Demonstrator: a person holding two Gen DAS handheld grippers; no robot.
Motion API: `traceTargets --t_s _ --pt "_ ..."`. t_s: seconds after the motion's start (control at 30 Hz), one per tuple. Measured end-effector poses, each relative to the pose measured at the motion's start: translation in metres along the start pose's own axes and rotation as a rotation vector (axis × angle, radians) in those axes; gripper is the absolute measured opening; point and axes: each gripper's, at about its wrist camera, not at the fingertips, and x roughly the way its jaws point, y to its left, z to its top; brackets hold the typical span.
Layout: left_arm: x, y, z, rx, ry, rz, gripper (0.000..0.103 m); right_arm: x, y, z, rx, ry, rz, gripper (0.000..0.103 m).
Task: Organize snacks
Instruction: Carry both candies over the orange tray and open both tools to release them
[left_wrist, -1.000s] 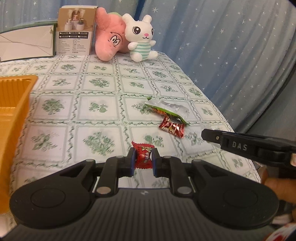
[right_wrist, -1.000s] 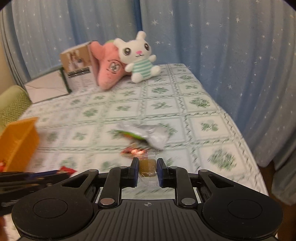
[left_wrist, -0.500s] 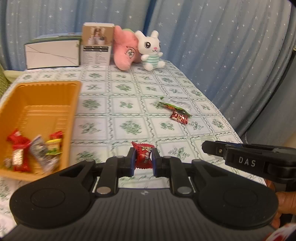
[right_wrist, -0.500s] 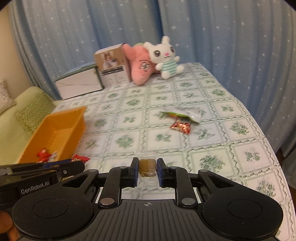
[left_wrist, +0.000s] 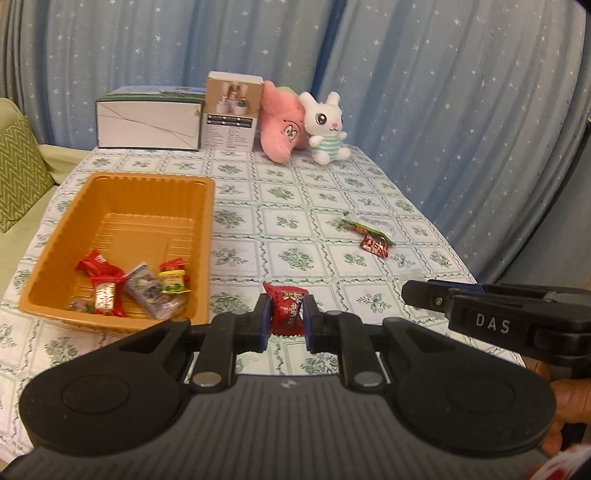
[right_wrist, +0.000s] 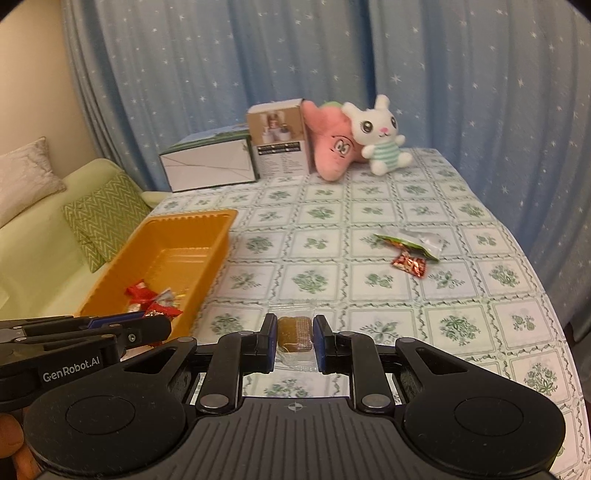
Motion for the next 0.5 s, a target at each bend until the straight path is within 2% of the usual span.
traceTargets --t_s 0.5 --pt "-0.022 0.030 -0.002 -0.037 -0.023 0.046 0.016 0.008 0.034 0.002 -0.058 0.014 0.044 0.021"
